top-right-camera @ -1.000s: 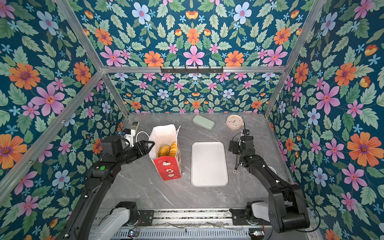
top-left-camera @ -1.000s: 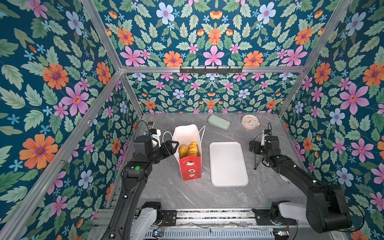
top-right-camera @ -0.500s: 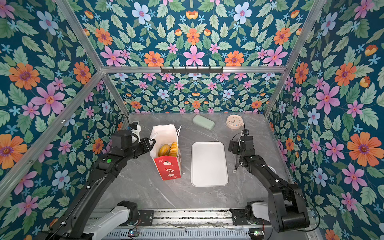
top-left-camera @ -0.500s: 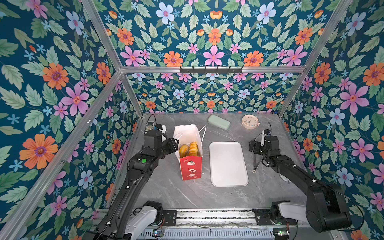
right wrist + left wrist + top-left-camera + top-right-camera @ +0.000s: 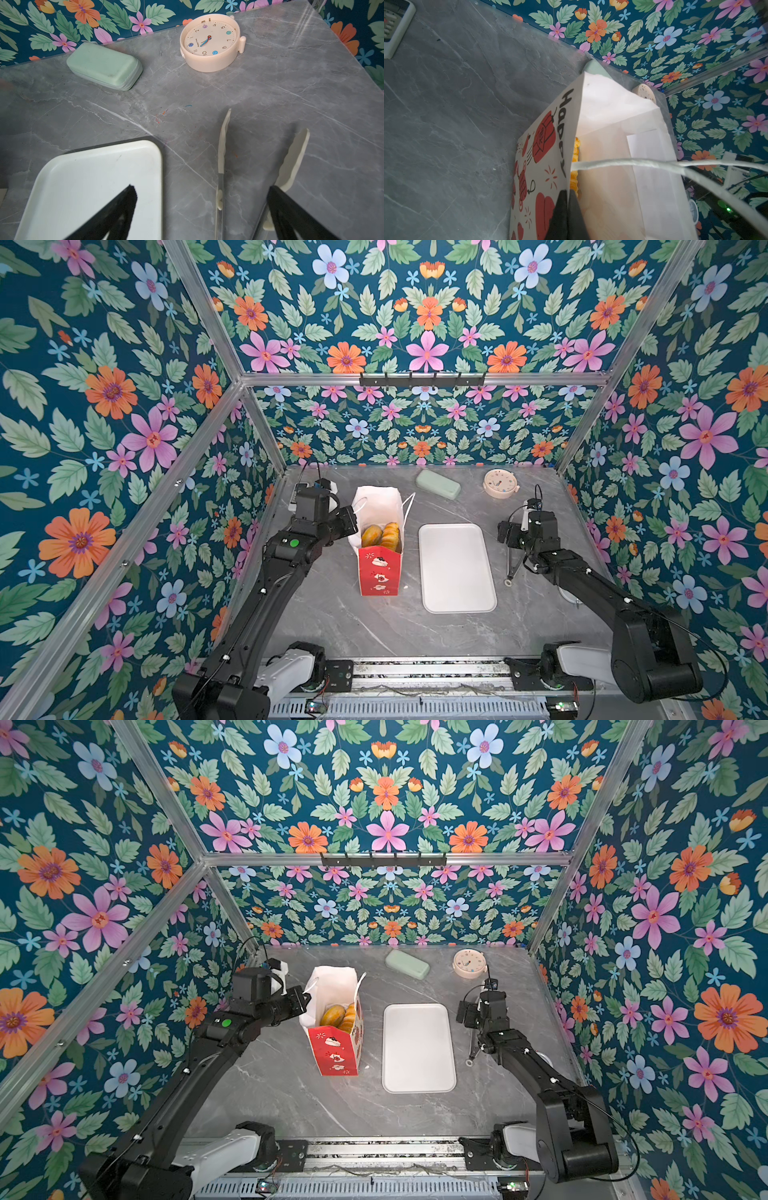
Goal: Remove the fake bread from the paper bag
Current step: 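Move the left gripper to the paper bag's top edge and grasp it, then tilt the bag toward the tray with left gripper while right lowers to tongs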
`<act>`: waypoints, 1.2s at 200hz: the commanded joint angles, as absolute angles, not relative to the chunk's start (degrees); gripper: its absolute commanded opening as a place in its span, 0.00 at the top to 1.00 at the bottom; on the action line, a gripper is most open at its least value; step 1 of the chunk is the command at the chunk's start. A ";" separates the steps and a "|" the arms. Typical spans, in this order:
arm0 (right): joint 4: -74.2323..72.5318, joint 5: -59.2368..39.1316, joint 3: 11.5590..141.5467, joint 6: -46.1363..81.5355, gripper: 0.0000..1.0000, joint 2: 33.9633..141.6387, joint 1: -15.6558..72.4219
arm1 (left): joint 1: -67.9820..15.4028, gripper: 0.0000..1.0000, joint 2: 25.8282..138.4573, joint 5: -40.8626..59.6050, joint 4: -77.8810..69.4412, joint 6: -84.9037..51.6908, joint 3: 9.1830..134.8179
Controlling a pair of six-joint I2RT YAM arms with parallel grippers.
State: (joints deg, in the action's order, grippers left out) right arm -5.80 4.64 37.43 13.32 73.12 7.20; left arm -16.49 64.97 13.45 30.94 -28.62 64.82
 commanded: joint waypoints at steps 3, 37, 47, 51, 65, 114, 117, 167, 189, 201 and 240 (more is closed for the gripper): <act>-6.33 4.31 37.69 14.06 0.01 73.10 7.21 | -16.51 1.00 68.80 11.52 30.33 -22.71 69.98; -6.24 4.24 37.62 13.87 0.01 72.86 7.26 | -16.44 1.00 78.38 10.06 33.07 -15.68 79.80; -6.17 4.47 37.45 13.82 0.01 72.55 7.21 | -16.38 1.00 81.01 10.00 34.18 -13.31 82.44; -6.23 4.53 37.42 13.76 0.01 72.41 7.25 | -16.31 1.00 81.99 9.54 34.67 -12.52 83.49; -6.25 4.75 37.31 13.71 0.01 72.07 7.22 | -15.91 1.00 85.46 7.96 36.08 -8.77 87.08; -6.27 4.05 37.60 13.84 0.01 72.93 7.21 | -12.79 1.00 96.96 9.33 38.15 1.59 102.27; -6.29 4.04 37.64 13.81 0.01 72.87 7.21 | -12.62 1.00 97.64 9.49 38.36 2.07 103.34; -6.68 4.48 36.61 13.65 0.01 70.90 7.23 | -9.96 1.00 112.05 12.24 48.98 13.51 128.99; -6.60 4.46 36.31 13.42 0.01 69.83 7.21 | -10.02 1.00 115.28 13.32 50.61 19.76 133.84; -6.55 4.48 36.20 13.45 0.01 69.69 7.24 | -10.01 1.00 115.55 13.27 49.52 22.40 131.85; -5.89 3.78 36.36 13.43 0.01 69.43 7.21 | -10.19 1.00 114.48 13.67 46.05 25.33 122.94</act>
